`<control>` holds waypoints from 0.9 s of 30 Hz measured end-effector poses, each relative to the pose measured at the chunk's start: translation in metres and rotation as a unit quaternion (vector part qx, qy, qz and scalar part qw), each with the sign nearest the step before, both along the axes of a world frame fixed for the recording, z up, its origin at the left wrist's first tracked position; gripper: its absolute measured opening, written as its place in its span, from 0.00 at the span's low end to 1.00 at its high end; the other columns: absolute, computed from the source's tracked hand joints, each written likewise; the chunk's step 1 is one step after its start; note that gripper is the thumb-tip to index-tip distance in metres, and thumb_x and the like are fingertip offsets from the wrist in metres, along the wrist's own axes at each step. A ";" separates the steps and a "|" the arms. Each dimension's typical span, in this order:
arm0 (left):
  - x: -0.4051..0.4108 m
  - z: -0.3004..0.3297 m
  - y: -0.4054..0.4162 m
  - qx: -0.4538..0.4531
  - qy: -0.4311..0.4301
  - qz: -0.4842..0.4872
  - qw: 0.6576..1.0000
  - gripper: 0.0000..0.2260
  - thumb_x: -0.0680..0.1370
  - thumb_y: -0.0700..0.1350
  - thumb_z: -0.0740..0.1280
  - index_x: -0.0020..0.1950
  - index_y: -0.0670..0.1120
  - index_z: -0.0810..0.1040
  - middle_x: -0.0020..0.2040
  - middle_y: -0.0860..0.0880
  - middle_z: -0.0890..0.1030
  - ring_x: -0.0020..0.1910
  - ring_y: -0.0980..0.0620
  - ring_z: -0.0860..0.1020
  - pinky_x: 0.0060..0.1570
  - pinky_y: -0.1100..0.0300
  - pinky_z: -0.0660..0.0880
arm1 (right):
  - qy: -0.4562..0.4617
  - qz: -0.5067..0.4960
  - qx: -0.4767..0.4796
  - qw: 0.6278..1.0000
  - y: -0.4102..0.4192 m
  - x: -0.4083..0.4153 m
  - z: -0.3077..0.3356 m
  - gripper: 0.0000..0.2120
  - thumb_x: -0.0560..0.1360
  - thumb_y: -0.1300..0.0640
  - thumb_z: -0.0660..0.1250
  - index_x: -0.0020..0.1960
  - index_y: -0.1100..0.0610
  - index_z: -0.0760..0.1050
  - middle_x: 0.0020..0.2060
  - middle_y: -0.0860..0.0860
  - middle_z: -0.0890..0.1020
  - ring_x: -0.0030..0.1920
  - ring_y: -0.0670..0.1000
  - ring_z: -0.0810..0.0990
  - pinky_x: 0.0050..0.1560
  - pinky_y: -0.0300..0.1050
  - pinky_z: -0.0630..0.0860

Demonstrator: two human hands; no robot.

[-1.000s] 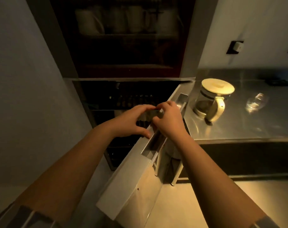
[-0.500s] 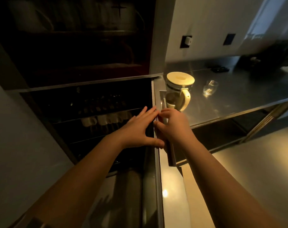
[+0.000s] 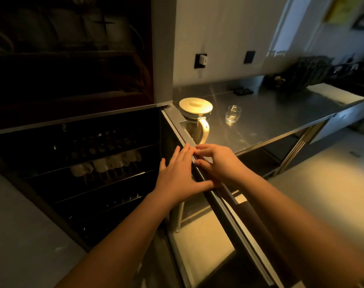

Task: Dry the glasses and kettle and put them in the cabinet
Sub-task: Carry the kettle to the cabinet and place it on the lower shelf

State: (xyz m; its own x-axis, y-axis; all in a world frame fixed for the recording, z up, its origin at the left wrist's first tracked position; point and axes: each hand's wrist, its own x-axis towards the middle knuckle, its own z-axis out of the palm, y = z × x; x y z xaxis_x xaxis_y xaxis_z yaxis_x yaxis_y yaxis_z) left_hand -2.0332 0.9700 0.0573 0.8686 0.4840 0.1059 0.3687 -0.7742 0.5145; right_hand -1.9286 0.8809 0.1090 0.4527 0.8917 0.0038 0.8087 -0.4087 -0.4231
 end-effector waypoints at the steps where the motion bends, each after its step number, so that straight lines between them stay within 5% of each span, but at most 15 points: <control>1: 0.001 0.000 -0.001 -0.002 0.000 0.005 1.000 0.46 0.67 0.71 0.66 0.77 0.57 0.50 0.79 0.55 0.48 0.78 0.53 0.44 0.74 0.38 0.47 | 0.000 0.009 -0.001 1.000 -0.001 0.002 0.000 0.17 0.78 0.54 0.63 0.66 0.52 0.74 0.69 0.48 0.71 0.67 0.48 0.70 0.66 0.44 0.66; 20: -0.004 -0.005 0.007 0.003 0.002 -0.002 1.000 0.47 0.68 0.73 0.61 0.78 0.55 0.44 0.79 0.55 0.43 0.77 0.52 0.40 0.74 0.41 0.43 | -0.111 0.065 -0.009 0.992 0.007 0.002 0.000 0.19 0.78 0.55 0.63 0.69 0.49 0.72 0.68 0.46 0.72 0.67 0.47 0.71 0.66 0.46 0.71; 27: -0.009 -0.005 0.047 0.011 -0.042 -0.074 0.996 0.42 0.66 0.77 0.50 0.77 0.59 0.55 0.78 0.60 0.53 0.76 0.60 0.43 0.76 0.45 0.44 | -0.097 0.051 -0.007 0.994 0.009 0.009 -0.002 0.19 0.77 0.52 0.64 0.68 0.47 0.71 0.68 0.44 0.72 0.66 0.44 0.71 0.66 0.40 0.70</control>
State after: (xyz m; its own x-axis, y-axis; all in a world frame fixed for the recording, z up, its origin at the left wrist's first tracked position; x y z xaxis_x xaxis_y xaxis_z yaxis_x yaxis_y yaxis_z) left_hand -2.0427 1.0171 0.0523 0.9175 0.3491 0.1906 0.2065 -0.8277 0.5218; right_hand -1.9196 0.8904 0.1067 0.3519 0.9334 0.0696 0.9118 -0.3251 -0.2511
